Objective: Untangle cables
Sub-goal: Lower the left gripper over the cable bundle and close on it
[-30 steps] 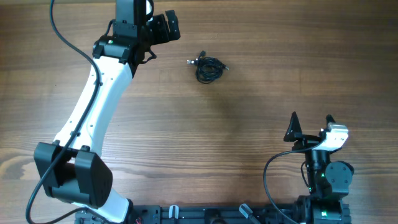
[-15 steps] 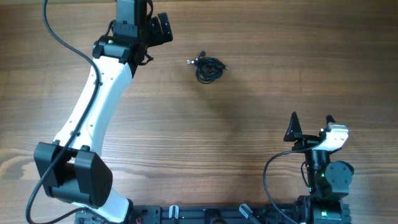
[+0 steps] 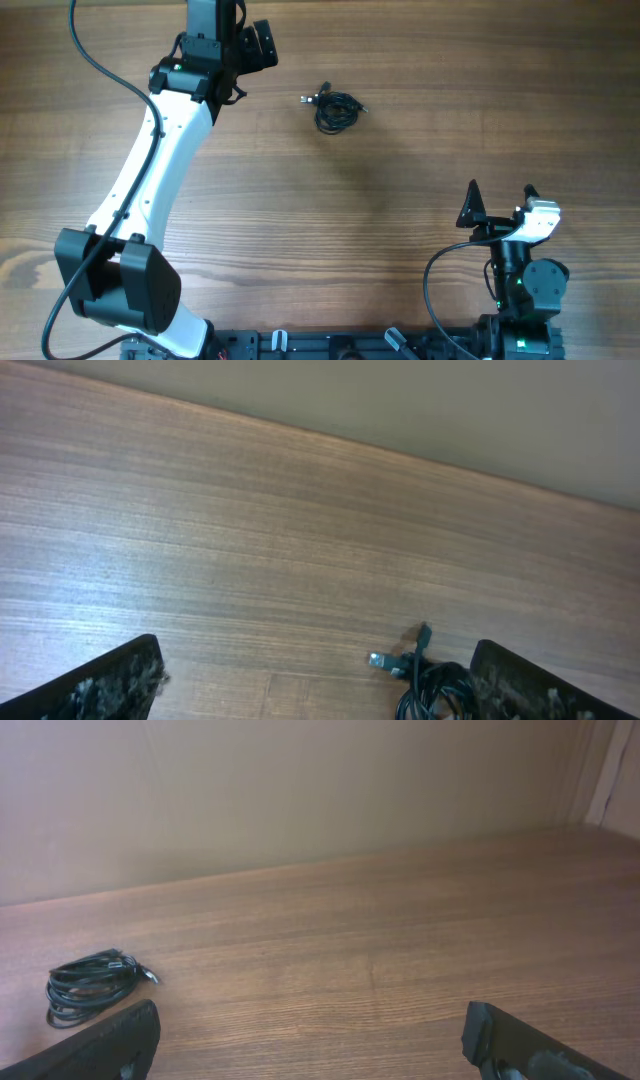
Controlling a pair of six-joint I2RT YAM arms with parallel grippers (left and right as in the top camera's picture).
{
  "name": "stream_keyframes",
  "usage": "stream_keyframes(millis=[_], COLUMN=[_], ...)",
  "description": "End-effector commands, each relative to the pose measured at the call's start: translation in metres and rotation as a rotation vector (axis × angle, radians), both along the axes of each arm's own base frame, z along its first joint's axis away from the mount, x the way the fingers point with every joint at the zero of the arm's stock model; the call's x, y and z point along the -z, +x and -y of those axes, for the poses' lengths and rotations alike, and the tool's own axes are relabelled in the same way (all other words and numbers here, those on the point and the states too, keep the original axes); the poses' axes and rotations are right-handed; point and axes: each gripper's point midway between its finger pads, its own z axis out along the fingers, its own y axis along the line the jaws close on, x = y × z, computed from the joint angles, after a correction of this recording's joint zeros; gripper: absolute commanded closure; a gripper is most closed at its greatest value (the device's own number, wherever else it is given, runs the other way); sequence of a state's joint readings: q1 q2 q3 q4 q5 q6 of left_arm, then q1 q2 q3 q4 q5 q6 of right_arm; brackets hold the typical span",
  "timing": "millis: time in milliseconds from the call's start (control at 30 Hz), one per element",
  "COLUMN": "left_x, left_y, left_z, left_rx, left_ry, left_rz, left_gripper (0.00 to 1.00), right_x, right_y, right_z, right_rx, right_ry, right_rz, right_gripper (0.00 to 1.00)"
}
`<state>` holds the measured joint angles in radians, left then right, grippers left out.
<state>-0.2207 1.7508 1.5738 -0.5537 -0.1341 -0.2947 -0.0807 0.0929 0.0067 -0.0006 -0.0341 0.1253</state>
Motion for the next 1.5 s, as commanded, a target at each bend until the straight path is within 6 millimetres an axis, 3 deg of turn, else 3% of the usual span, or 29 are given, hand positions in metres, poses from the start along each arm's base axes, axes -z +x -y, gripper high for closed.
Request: stream_keyframes(millis=[0, 233, 300, 433, 533, 633, 833, 1267, 1333, 1367, 1433, 1467], left_x=[-0.001, 0.026, 0.038, 0.079, 0.098, 0.128, 0.163, 0.203, 0.203, 0.203, 0.203, 0.203], left_y=[0.005, -0.021, -0.02, -0.008, 0.003, 0.001, -0.003, -0.015, -0.016, -0.016, -0.017, -0.018], left_z=[0.006, 0.041, 0.049, 0.085, 0.093, 0.101, 0.108, 0.133, 0.135, 0.135, 0.137, 0.138], left_rx=[0.024, 0.089, 0.078, 0.091, 0.065, 0.073, 0.074, 0.121, 0.126, 0.126, 0.129, 0.131], left_ry=[-0.029, -0.09, -0.095, -0.105, -0.103, -0.085, -0.068, -0.036, -0.036, -0.036, -0.034, -0.034], left_rz=[0.005, -0.136, -0.156, -0.188, -0.178, -0.231, -0.294, -0.351, -0.349, -0.35, -0.352, -0.353], left_gripper=[0.0, 0.0, 0.0, 0.0, 0.0, 0.0, 0.0, 0.01, 0.16, 0.31, 0.4, 0.5], right_x=[0.002, 0.002, 0.002, 0.002, 0.002, 0.002, 0.002, 0.002, 0.002, 0.002, 0.002, 0.002], right_y=[0.0, 0.0, 0.0, 0.0, 0.0, 0.0, 0.0, 0.0, 0.0, 0.001, 0.0, 0.0], right_z=[-0.004, -0.004, -0.004, -0.004, -0.004, -0.004, -0.004, -0.004, -0.004, -0.004, -0.004, -0.004], right_rx=[-0.022, -0.022, -0.022, -0.022, -0.022, -0.022, -0.022, -0.022, -0.022, -0.022, -0.022, -0.022], right_ry=[-0.016, -0.016, -0.016, -0.016, -0.016, -0.016, -0.016, -0.016, -0.016, -0.016, -0.016, -0.016], right_rz=[-0.005, -0.006, -0.006, -0.006, -0.006, -0.006, -0.006, -0.006, -0.006, -0.006, -0.006, -0.006], right_gripper=[0.0, 0.0, 0.0, 0.0, 0.0, 0.0, 0.0, 0.01, 0.0, 0.0, 0.0, 0.0])
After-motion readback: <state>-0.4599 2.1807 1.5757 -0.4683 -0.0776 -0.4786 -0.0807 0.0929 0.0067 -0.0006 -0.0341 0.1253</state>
